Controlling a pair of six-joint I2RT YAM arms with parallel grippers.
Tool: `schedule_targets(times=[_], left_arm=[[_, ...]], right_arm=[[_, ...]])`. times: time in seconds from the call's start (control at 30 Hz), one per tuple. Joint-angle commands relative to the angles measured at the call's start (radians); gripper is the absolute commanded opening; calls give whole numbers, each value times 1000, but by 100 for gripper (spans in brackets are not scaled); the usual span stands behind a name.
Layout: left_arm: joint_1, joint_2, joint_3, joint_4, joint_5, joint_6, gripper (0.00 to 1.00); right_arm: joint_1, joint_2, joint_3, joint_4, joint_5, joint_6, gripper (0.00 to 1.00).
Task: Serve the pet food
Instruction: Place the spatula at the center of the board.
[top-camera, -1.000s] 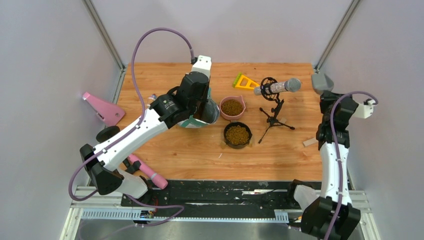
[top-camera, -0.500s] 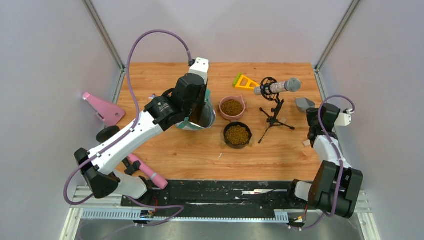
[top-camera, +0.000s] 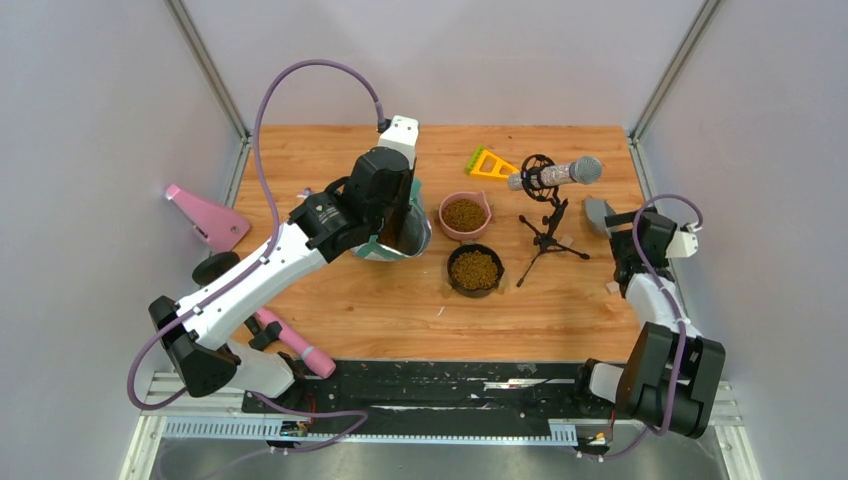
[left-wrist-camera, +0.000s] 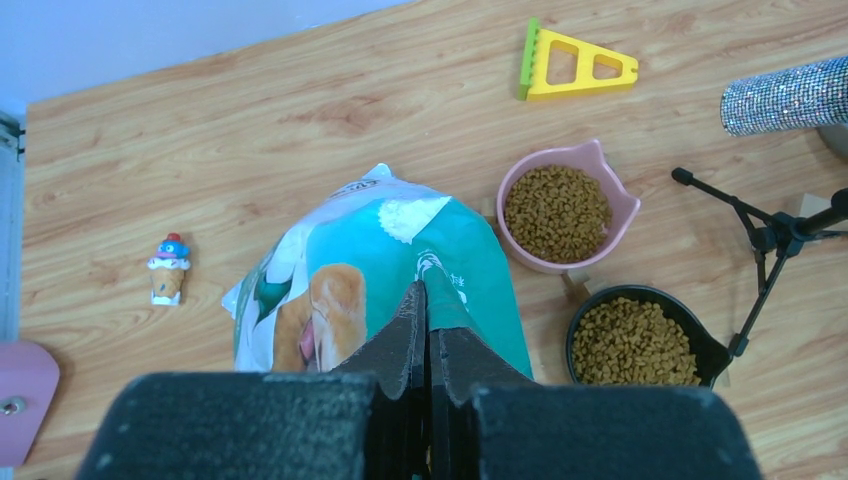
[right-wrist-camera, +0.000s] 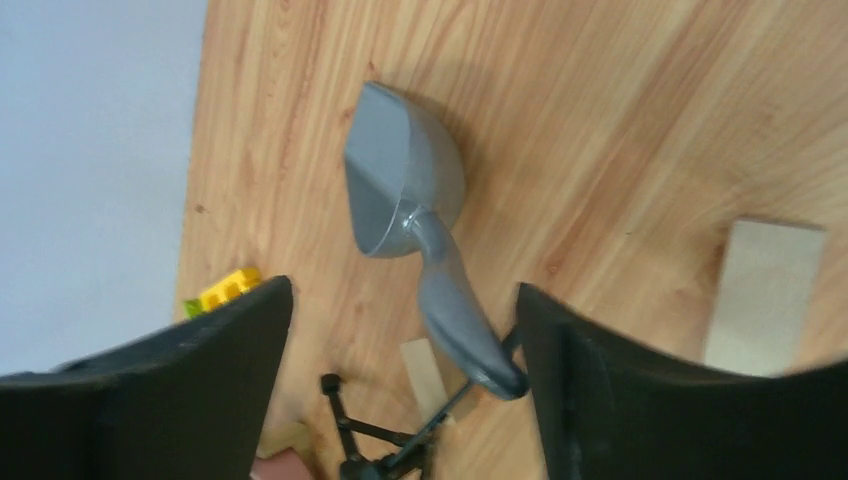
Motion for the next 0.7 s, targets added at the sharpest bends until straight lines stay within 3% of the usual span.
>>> schedule_targets(times=[0.0,0.17,0.4,0.5,0.67], left_arm=[[1,-65,44,94,-41,0,0],[1,-66,41,103,-43,-3,0],[1,-58,46,111,-43,-6,0],[1,-57,45,118,-51,-4,0],[1,-53,39,138,-56,10,0]], right_arm=[[-4,-106,48,-138,57,-24,99],[-5,-286,122,-348,144,-86,100],[-5,-579,211,-472,85,-182,100],[-4,-668,276,-477,-86,-250,100],[-2,-646,379,-471,-654,-283,100]])
